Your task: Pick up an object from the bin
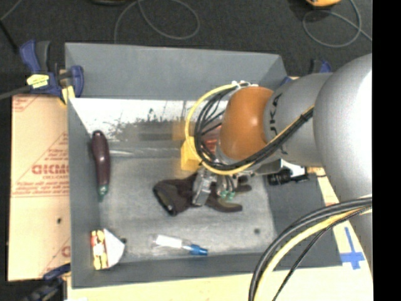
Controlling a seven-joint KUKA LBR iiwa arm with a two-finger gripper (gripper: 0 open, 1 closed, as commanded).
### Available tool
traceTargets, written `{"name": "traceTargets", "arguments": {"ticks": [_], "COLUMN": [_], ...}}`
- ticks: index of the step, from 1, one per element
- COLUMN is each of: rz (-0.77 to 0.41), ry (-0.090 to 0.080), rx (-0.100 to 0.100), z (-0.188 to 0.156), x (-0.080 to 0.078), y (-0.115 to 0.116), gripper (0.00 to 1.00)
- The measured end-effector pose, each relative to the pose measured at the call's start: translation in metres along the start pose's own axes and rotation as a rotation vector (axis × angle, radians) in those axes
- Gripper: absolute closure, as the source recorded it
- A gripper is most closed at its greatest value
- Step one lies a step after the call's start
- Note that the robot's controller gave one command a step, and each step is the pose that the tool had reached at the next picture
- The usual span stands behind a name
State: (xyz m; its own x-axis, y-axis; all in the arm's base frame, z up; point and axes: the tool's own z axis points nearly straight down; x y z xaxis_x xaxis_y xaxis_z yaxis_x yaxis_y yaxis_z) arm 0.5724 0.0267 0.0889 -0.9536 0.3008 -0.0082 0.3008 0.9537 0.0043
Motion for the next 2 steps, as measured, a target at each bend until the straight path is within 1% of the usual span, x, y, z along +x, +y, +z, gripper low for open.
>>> {"name": "traceTargets", "arguments": {"ticks": [1, 2], "rz": [0.000, 0.033], "ry": [0.000, -0.003], "rx": [0.000, -0.001], "z": [0.000, -0.125], "x": [0.000, 0.005], "y": [0.000, -0.002], "gripper": [1.00, 1.00]}}
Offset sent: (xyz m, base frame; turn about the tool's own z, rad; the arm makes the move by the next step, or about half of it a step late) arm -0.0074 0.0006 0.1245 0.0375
